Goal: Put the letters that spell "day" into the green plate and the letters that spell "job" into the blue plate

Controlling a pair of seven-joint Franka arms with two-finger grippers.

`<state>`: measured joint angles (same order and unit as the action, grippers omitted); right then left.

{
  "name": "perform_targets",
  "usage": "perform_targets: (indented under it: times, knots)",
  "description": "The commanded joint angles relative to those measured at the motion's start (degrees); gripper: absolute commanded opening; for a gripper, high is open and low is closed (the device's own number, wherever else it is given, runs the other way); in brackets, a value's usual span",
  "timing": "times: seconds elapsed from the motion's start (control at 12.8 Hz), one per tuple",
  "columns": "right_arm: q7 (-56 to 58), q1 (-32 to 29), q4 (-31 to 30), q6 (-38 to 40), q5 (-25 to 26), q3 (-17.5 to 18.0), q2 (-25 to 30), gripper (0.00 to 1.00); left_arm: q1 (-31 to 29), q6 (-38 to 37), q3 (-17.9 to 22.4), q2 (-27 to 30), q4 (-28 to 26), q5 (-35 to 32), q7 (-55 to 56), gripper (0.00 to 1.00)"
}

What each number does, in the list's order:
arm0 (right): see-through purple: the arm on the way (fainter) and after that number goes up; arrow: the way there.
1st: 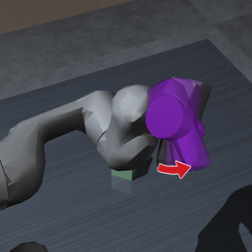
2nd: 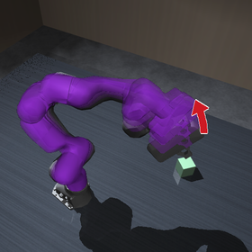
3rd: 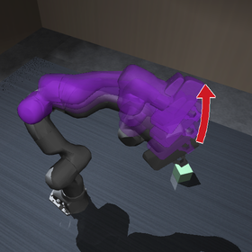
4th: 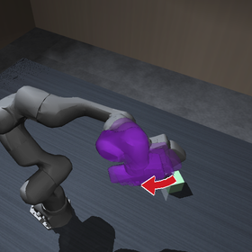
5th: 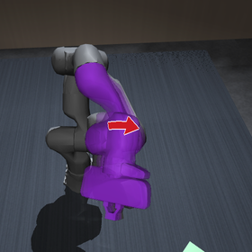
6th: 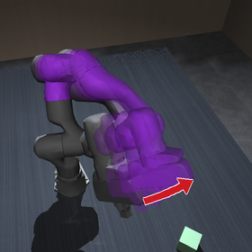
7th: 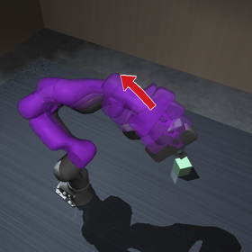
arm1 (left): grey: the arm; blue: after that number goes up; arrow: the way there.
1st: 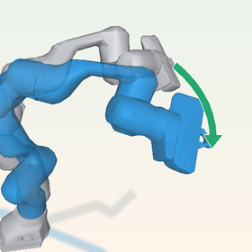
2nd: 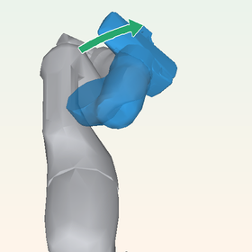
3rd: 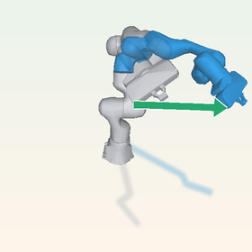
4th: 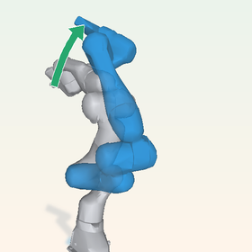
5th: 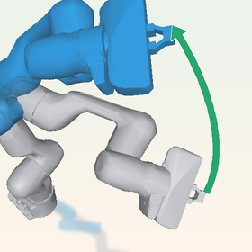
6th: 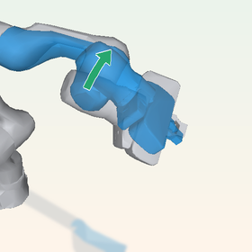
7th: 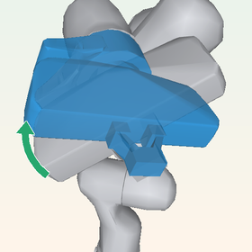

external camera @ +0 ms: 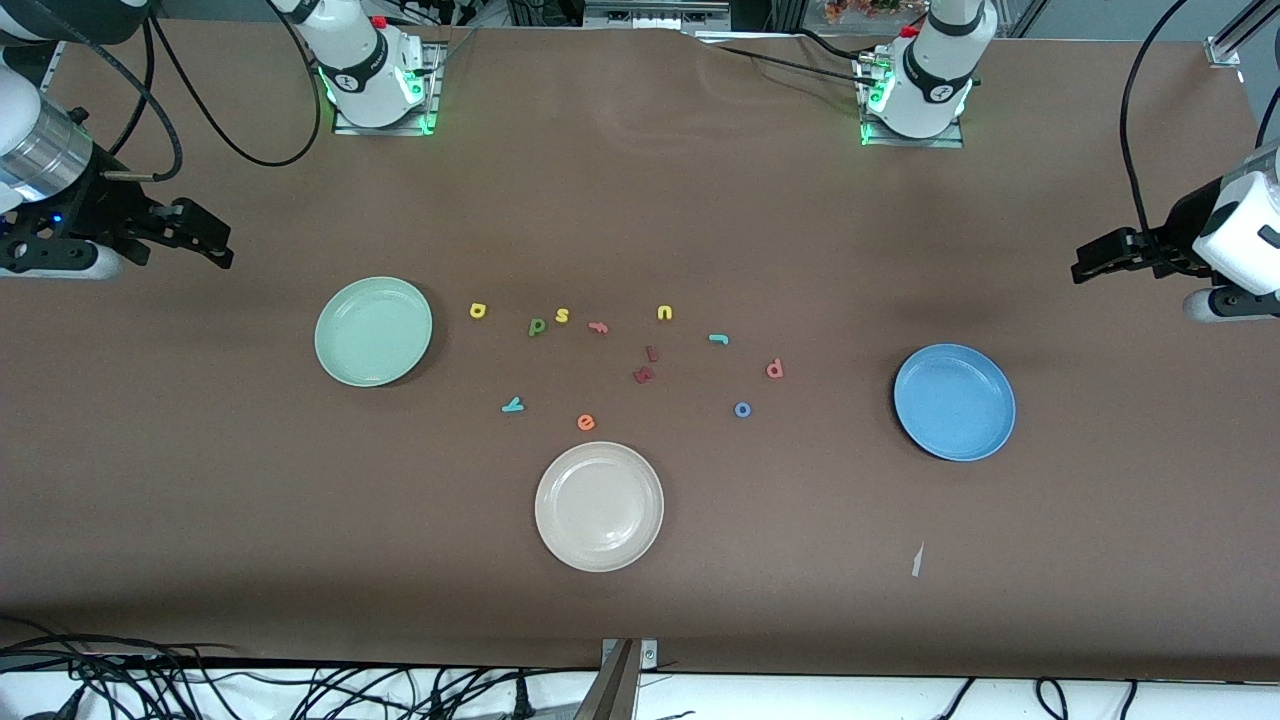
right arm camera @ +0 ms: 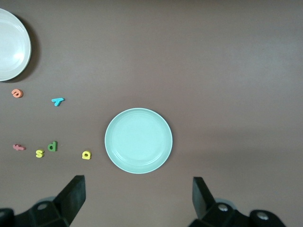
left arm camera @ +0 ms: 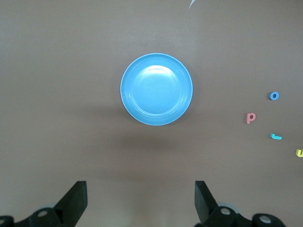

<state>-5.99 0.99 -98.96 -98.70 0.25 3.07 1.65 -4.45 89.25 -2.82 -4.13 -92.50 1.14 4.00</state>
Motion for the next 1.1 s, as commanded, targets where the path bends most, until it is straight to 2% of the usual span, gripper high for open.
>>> perform_targets:
  times: [0.0, 1.02]
  knots:
    - [0.11, -0.29, 0.00, 0.53, -0.33, 0.18, 0.46, 1.00, 0.05, -0.04, -0.17, 0.27, 0.04, 0.27, -1.19, 1.00]
    - [0.28, -0.29, 0.00, 0.62, -0.25, 0.10, 0.46, 1.00, -0.30, 0.04, -0.17, 0.27, 0.04, 1.76, -1.10, 1.00]
